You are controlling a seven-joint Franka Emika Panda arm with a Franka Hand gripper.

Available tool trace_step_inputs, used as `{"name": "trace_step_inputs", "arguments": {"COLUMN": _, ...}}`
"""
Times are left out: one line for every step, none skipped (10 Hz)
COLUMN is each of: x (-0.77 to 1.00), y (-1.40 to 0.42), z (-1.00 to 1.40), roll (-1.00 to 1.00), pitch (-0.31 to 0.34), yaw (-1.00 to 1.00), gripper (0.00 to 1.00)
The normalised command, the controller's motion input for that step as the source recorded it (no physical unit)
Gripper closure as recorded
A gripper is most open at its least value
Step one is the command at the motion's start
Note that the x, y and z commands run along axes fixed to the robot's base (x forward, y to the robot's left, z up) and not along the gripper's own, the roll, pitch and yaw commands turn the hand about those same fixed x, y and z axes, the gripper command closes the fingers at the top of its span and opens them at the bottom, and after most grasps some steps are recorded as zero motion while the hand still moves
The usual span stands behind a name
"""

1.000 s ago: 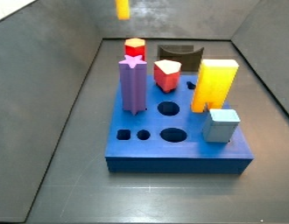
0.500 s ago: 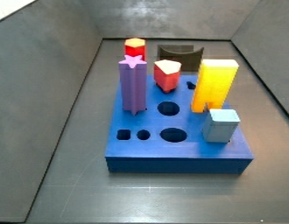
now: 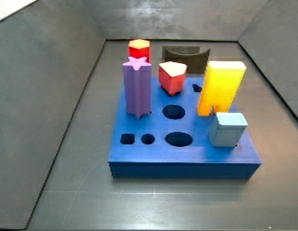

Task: Pick up the arch object. Move up. Rotate the arch object. Move to above the board. Insert the arch object.
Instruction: Move to above the board.

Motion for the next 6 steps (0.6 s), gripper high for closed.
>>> {"name": "trace_step_inputs", "arguments": {"x": 0.27, "y": -1.00, "z": 0.05, "roll": 0.06, "pitch": 0.054, "yaw": 1.00, "gripper": 1.00}}
{"name": "trace_step_inputs", "arguments": {"x": 0.28, "y": -1.00, "z": 0.05, "roll": 0.04, "pitch": 0.058, "yaw": 1.00, "gripper": 1.00}}
{"name": "trace_step_inputs", "arguments": {"x": 0.28, "y": -1.00, "z": 0.05, "roll": 0.05, "pitch": 0.062, "yaw": 1.00, "gripper": 1.00}}
{"name": "trace_step_inputs", "arguments": {"x": 0.30, "y": -1.00, "z": 0.05, "roll": 0.05, "pitch": 0.070, "yaw": 1.00, "gripper": 1.00}}
{"name": "trace_step_inputs", "arguments": {"x": 0.30, "y": -1.00, "z": 0.05, "roll": 0.04, "pitch": 0.074, "yaw": 1.00, "gripper": 1.00}}
{"name": "trace_step_inputs", "arguments": {"x": 0.32, "y": -1.00, "z": 0.05, "roll": 0.04, "pitch": 0.086, "yaw": 1.00, "gripper": 1.00}}
